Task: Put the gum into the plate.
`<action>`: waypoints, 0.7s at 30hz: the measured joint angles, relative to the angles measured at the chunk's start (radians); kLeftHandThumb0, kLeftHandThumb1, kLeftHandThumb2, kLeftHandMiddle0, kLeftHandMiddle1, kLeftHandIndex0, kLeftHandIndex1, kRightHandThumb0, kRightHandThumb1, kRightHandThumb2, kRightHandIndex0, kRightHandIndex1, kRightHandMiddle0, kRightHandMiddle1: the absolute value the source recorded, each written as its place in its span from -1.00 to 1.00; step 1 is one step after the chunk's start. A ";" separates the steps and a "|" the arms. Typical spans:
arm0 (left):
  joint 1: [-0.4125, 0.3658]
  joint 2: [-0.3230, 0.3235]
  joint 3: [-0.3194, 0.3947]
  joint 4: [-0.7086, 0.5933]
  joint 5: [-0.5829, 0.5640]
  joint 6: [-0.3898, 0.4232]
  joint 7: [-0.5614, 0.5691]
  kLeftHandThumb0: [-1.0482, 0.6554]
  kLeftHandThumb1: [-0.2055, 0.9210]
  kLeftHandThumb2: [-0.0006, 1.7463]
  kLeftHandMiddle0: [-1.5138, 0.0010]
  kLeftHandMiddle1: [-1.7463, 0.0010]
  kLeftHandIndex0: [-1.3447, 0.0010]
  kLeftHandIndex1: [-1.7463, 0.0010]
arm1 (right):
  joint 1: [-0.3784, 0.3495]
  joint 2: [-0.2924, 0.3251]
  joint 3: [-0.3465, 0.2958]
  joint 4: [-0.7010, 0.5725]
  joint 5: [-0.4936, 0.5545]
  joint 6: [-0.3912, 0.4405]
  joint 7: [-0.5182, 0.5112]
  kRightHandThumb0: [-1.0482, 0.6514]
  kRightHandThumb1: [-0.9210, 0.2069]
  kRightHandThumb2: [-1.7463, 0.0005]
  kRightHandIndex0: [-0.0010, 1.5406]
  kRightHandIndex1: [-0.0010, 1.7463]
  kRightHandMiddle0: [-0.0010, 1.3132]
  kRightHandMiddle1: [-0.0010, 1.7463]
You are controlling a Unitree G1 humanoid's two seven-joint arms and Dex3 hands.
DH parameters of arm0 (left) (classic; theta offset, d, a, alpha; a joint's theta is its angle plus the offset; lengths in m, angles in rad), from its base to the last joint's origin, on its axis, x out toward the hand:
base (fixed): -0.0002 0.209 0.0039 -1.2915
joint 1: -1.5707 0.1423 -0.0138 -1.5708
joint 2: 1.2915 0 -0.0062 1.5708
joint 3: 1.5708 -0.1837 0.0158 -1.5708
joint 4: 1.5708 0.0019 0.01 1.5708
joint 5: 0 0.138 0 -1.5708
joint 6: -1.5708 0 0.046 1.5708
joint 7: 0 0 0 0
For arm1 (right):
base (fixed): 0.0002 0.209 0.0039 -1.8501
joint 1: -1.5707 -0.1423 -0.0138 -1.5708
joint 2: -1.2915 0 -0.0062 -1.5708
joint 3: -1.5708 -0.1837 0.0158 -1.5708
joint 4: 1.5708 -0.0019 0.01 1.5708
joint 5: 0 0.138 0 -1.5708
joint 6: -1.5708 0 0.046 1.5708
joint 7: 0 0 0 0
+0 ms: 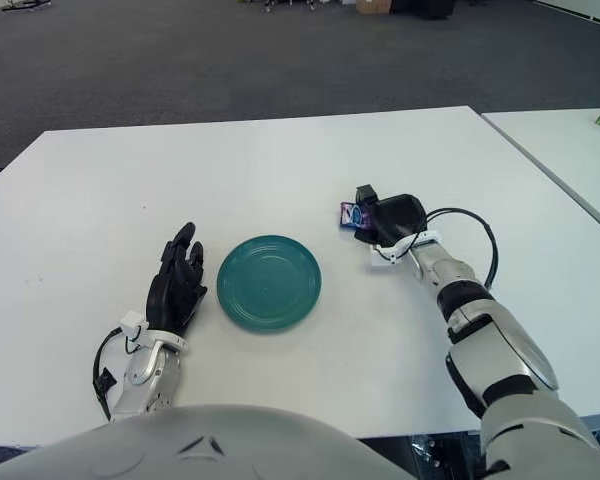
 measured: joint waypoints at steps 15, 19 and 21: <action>-0.005 0.000 0.002 0.013 0.004 -0.012 -0.001 -0.87 1.00 0.10 0.83 0.99 1.00 0.40 | 0.114 -0.087 -0.165 -0.585 0.107 0.007 0.278 -0.31 -1.00 0.22 0.36 1.00 0.25 1.00; -0.016 0.000 0.005 0.027 0.004 -0.020 -0.003 -0.87 1.00 0.11 0.83 0.99 1.00 0.40 | 0.127 -0.085 -0.190 -0.704 0.114 0.018 0.350 -0.32 -1.00 0.22 0.38 1.00 0.28 1.00; -0.022 0.001 0.007 0.038 0.004 -0.031 -0.009 -0.88 1.00 0.11 0.84 1.00 1.00 0.40 | 0.128 -0.080 -0.197 -0.749 0.117 0.023 0.387 -0.33 -1.00 0.21 0.39 1.00 0.28 1.00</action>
